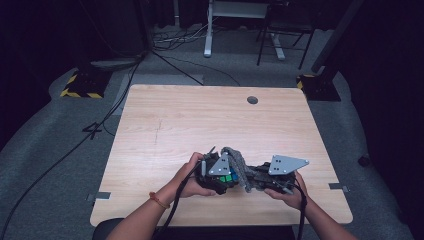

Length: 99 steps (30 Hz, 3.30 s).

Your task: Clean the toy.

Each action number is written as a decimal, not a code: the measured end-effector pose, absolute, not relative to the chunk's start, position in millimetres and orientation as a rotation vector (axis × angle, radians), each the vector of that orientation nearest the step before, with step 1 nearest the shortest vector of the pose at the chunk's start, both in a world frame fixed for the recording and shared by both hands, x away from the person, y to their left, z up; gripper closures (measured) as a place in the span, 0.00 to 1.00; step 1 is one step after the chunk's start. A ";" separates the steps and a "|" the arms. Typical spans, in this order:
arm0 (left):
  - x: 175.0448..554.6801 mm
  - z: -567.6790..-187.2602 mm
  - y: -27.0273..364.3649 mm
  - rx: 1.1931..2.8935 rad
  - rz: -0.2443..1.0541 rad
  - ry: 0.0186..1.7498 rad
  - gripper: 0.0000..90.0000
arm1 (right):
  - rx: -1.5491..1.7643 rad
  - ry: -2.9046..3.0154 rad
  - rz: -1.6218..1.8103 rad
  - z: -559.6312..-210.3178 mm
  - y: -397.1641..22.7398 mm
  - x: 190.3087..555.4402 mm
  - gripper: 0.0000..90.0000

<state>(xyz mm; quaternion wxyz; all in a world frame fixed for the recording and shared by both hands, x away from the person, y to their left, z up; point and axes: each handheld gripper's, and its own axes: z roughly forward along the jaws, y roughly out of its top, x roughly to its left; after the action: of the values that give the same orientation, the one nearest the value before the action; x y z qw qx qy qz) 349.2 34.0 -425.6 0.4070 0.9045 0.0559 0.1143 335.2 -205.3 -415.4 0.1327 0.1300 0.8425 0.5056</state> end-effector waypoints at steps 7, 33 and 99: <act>342.9 -425.8 26.2 2.261 0.270 0.102 0.37 | 0.412 2.422 1.465 -414.3 -210.3 340.0 0.86; 341.8 -418.2 31.3 2.224 0.278 0.098 0.37 | 0.418 2.408 1.442 -413.1 -210.2 339.1 0.86; 346.9 -408.9 42.9 2.192 0.320 0.149 0.37 | 0.473 2.445 1.358 -425.1 -213.2 348.4 0.86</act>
<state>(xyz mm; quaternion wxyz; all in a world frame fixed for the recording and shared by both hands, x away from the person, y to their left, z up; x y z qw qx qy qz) 346.9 42.9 -408.9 0.4445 0.8844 0.0601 0.1292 348.4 -213.2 -425.1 0.1521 0.1648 0.8520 0.4732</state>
